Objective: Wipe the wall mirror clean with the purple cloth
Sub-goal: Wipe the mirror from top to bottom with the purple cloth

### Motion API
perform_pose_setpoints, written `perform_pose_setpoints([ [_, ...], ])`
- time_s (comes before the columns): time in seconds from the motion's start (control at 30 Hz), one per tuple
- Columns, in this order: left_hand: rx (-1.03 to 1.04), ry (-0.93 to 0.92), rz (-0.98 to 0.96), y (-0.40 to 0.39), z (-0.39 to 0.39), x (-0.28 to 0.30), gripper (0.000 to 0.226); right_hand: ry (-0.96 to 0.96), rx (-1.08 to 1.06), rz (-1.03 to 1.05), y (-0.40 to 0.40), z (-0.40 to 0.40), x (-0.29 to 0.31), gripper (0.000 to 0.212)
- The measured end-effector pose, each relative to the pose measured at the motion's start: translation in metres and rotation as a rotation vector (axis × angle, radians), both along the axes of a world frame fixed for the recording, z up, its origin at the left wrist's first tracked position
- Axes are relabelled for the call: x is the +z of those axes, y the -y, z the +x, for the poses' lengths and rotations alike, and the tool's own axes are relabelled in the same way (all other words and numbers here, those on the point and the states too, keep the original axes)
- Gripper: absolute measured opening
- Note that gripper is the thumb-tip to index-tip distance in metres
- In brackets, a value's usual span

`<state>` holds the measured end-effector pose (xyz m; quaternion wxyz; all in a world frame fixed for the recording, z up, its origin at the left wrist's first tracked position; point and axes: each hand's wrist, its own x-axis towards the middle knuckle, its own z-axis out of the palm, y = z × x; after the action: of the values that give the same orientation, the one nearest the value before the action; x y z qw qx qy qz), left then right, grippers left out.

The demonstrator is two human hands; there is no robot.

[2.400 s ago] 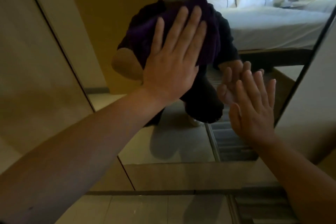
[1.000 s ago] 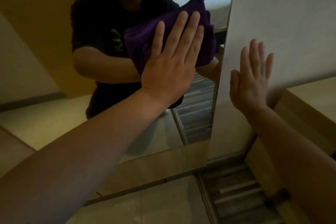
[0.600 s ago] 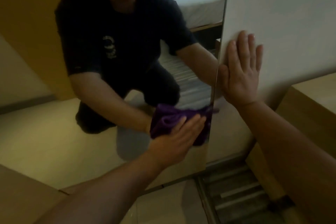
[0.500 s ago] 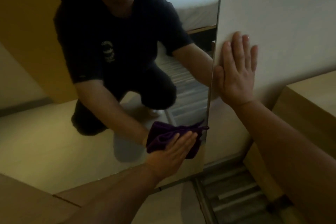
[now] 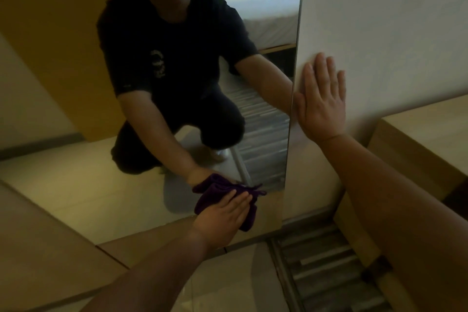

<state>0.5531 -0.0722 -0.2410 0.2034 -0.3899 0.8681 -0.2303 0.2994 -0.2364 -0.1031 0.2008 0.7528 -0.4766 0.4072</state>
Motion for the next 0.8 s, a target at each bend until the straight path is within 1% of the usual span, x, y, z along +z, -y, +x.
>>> perform_pose_setpoints([
  [0.07,0.059,-0.013,0.06,-0.006,-0.002,0.004,0.059,-0.016,-0.023,0.067,-0.005,0.001,0.003,0.061],
  [0.2,0.112,-0.002,0.044,-0.018,0.006,0.009,0.059,-0.007,-0.061,0.157,-0.019,0.006,0.008,0.062],
  [0.23,0.112,-0.006,0.015,-0.021,0.015,0.01,0.059,-0.007,-0.064,0.178,-0.022,0.007,0.009,0.062],
  [0.3,0.057,-0.08,-0.087,-0.026,0.041,0.015,0.059,-0.011,-0.068,0.217,-0.028,0.007,0.012,0.064],
  [0.4,-0.009,-0.069,-0.149,-0.028,0.087,0.024,0.065,-0.001,-0.077,0.252,-0.033,0.01,0.014,0.067],
  [0.57,-0.056,0.011,-0.194,-0.038,0.138,0.024,0.069,0.04,-0.068,0.287,-0.042,0.014,0.016,0.064],
  [0.67,-0.029,-0.016,-0.18,-0.047,0.156,0.022,0.069,0.033,-0.064,0.304,-0.046,0.012,0.015,0.062],
  [0.73,-0.015,0.017,-0.181,-0.056,0.172,0.022,0.071,0.018,-0.067,0.325,-0.047,0.01,0.011,0.061],
  [0.8,0.021,0.004,-0.165,-0.066,0.186,0.021,0.069,0.009,-0.07,0.331,-0.049,0.009,0.004,0.06],
])
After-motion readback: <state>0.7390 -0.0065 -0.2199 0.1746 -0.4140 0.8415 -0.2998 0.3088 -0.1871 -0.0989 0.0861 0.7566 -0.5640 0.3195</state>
